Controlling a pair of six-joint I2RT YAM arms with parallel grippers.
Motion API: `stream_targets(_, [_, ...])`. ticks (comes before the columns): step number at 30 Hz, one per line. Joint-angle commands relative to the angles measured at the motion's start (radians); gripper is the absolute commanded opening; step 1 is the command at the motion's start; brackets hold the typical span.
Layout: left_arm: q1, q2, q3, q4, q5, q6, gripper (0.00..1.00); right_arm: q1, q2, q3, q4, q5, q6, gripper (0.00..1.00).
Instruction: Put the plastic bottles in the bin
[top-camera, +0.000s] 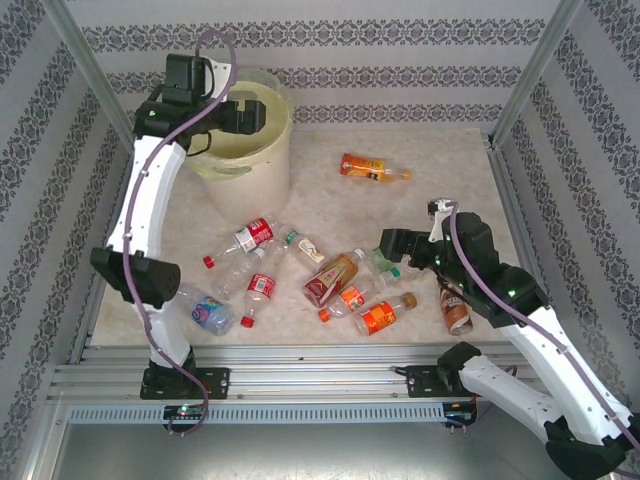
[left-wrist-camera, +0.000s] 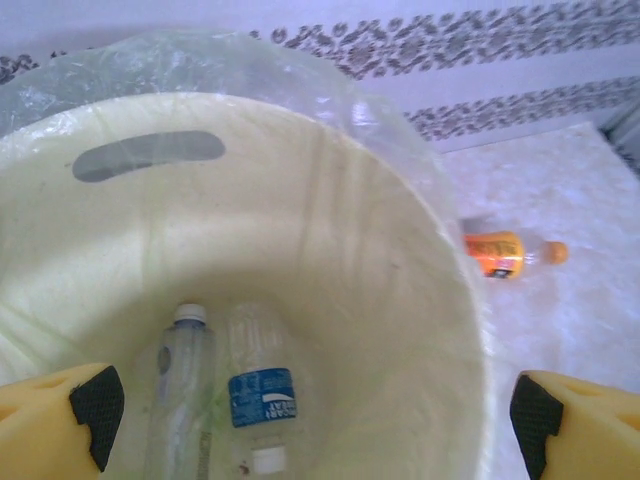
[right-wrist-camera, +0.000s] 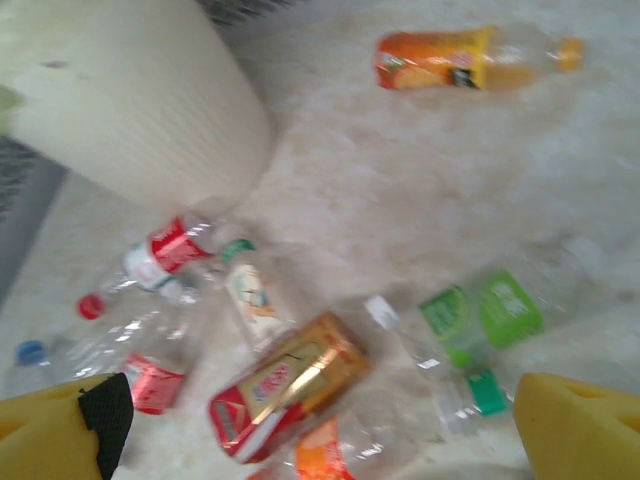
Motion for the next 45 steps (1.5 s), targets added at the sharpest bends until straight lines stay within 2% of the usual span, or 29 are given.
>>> stream_targets(1, [0.005, -0.11, -0.113, 0.047, 0.119, -0.007, 1.0, -0.05, -0.004, -0.023, -0.117, 0.069, 0.046, 0.96])
stream_targets(7, [-0.071, -0.331, -0.406, 0.243, 0.35, -0.065, 1.0, -0.173, 0.018, -0.075, -0.195, 0.01, 0.087, 0.94])
stream_targets(11, [-0.164, -0.465, -0.635, 0.407, 0.44, -0.101, 1.0, -0.187, 0.049, -0.133, -0.212, 0.001, 0.14, 0.91])
stream_targets(16, [-0.29, -0.545, -0.886, 0.605, 0.522, -0.163, 1.0, -0.185, 0.089, -0.252, -0.154, -0.052, 0.258, 0.82])
stream_targets(21, [-0.409, -0.57, -1.029, 0.691, 0.506, -0.144, 1.0, -0.172, 0.099, -0.354, -0.088, -0.057, 0.367, 0.78])
stream_targets(26, [-0.478, -0.561, -1.109, 0.754, 0.516, -0.145, 1.0, -0.163, 0.087, -0.433, -0.044, -0.056, 0.457, 0.76])
stream_targets(32, [-0.546, -0.518, -1.102, 0.673, 0.498, -0.059, 1.0, -0.14, 0.085, -0.517, 0.013, -0.053, 0.535, 0.77])
stream_targets(37, [-0.6, -0.496, -1.103, 0.632, 0.416, -0.012, 1.0, -0.128, 0.099, -0.564, 0.083, -0.062, 0.577, 0.76])
stream_targets(45, [-0.62, -0.476, -1.101, 0.626, 0.39, -0.004, 1.0, -0.103, 0.168, -0.598, 0.224, -0.076, 0.641, 0.75])
